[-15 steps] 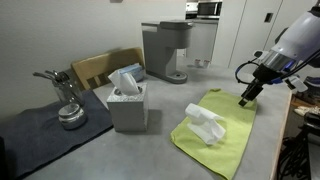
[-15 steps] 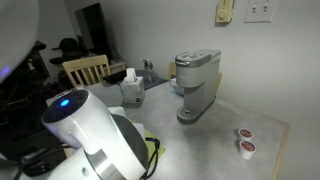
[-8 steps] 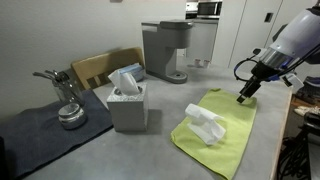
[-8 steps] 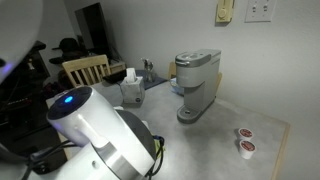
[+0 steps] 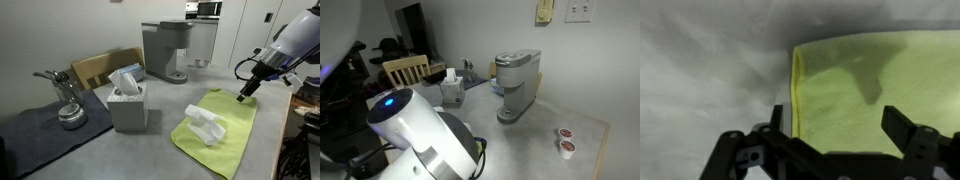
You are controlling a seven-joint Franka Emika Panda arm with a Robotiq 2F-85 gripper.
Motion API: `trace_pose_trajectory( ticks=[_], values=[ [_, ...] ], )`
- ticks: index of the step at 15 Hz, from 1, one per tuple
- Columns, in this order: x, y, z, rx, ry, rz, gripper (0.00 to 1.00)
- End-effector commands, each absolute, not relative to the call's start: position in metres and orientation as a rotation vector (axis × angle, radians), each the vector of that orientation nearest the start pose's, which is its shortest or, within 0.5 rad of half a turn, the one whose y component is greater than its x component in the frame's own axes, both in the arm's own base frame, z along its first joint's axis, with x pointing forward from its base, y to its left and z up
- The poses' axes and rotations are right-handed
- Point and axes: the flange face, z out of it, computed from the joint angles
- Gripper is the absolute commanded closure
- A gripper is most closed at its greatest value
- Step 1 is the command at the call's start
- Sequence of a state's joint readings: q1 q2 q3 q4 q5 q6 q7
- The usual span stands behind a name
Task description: Pick up the wipe from the box and wrap it in the towel on the table
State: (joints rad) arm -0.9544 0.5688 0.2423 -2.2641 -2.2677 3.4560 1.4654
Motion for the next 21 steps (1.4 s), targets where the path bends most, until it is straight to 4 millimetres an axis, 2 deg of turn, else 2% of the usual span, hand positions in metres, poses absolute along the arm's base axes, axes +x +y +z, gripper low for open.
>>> trace_pose_trajectory(
  ticks=[1,4,6,9,12,14,16,17,18,21],
  values=[
    [0.36,-0.192,0.131,-2.906,-0.093,-0.513,0.0],
    [0.359,-0.193,0.127,-2.891,-0.065,-0.515,0.03],
    [0.359,-0.193,0.125,-2.88,-0.051,-0.518,0.27],
    [0.361,-0.196,0.127,-2.874,-0.032,-0.536,0.42],
    [0.364,-0.199,0.129,-2.868,-0.019,-0.553,0.66],
    [0.366,-0.196,0.13,-2.857,-0.017,-0.563,0.79],
    [0.368,-0.191,0.13,-2.837,-0.016,-0.57,0.87],
    [0.369,-0.188,0.13,-2.822,-0.011,-0.574,0.95],
    [0.37,-0.185,0.129,-2.808,-0.008,-0.577,0.99],
    [0.371,-0.177,0.133,-2.781,0.029,-0.582,0.99]
  ],
)
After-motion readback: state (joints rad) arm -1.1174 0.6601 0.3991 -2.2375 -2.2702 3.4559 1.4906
